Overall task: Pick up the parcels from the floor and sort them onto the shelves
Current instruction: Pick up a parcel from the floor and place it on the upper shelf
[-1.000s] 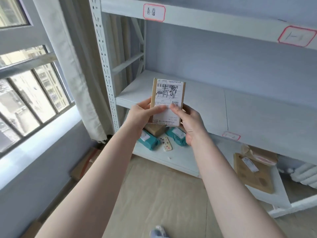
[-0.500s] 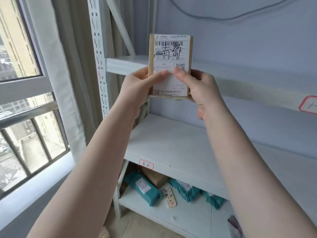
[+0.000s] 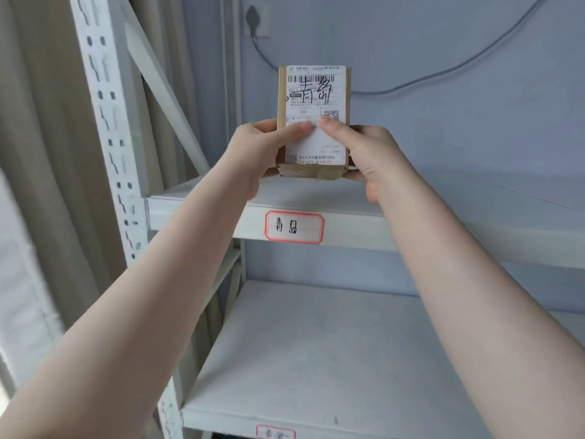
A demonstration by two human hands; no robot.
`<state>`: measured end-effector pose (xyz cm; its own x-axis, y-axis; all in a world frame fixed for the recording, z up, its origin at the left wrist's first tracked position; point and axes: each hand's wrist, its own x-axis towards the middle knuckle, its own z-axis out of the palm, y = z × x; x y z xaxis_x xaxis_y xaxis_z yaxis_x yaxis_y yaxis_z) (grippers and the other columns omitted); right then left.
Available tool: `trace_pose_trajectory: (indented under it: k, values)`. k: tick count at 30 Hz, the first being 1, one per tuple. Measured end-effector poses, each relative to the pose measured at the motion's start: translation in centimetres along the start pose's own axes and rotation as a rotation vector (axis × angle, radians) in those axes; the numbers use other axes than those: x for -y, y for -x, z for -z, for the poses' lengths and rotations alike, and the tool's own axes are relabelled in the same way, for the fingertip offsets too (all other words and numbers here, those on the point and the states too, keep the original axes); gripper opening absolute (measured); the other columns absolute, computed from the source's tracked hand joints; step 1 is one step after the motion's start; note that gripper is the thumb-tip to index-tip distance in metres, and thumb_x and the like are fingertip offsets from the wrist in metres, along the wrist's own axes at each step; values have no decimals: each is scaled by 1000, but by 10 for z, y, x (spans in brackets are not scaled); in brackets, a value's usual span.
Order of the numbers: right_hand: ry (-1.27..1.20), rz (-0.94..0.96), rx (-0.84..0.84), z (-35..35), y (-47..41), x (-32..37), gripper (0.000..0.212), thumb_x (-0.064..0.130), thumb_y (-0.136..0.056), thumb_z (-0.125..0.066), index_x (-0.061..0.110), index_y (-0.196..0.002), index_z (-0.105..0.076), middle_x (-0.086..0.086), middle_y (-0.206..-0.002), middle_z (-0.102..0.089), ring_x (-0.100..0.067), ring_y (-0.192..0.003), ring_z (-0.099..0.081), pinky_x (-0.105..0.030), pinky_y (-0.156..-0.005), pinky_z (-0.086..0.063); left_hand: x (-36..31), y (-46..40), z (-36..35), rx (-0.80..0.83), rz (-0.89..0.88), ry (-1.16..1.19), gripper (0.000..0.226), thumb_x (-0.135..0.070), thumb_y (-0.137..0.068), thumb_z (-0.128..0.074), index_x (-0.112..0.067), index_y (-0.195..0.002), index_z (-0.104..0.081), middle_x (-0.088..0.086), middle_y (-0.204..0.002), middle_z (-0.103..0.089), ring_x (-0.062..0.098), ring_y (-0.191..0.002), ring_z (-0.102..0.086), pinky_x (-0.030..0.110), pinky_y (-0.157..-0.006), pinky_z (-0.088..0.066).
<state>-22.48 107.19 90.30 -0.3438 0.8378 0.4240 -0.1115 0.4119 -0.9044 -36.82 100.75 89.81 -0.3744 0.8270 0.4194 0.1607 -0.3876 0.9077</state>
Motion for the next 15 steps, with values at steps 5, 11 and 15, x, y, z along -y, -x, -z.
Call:
trace_pose_trajectory:
  k: [5,11,15]
  values:
    - [43,-128,-84,-4,-43,-2,40,44,-77,-75,13,-102,-70,0,-84,-75,-11,-68,-72,-22,-53,-58,9,-59,3,93,66,-101,37,-42,-80,-76,-16,-106,-73,0,-92,-79,16,-80,-76,33,-74,-62]
    - [174,-200,-92,7,-78,0,32,46,-80,-71,17,-91,-67,0,-80,-73,-14,-66,-70,-22,-46,-54,13,-103,-11,169,157,-116,41,-43,-80,-75,-11,-106,-68,4,-97,-76,20,-79,-74,38,-77,-62]
    - [199,-267,-63,19,-92,-5,34,47,-81,-70,16,-92,-65,-5,-84,-71,-19,-69,-71,-28,-49,-57,16,-117,-21,184,198,-171,49,-44,-79,-76,-11,-113,-64,4,-101,-73,24,-81,-73,40,-74,-62]
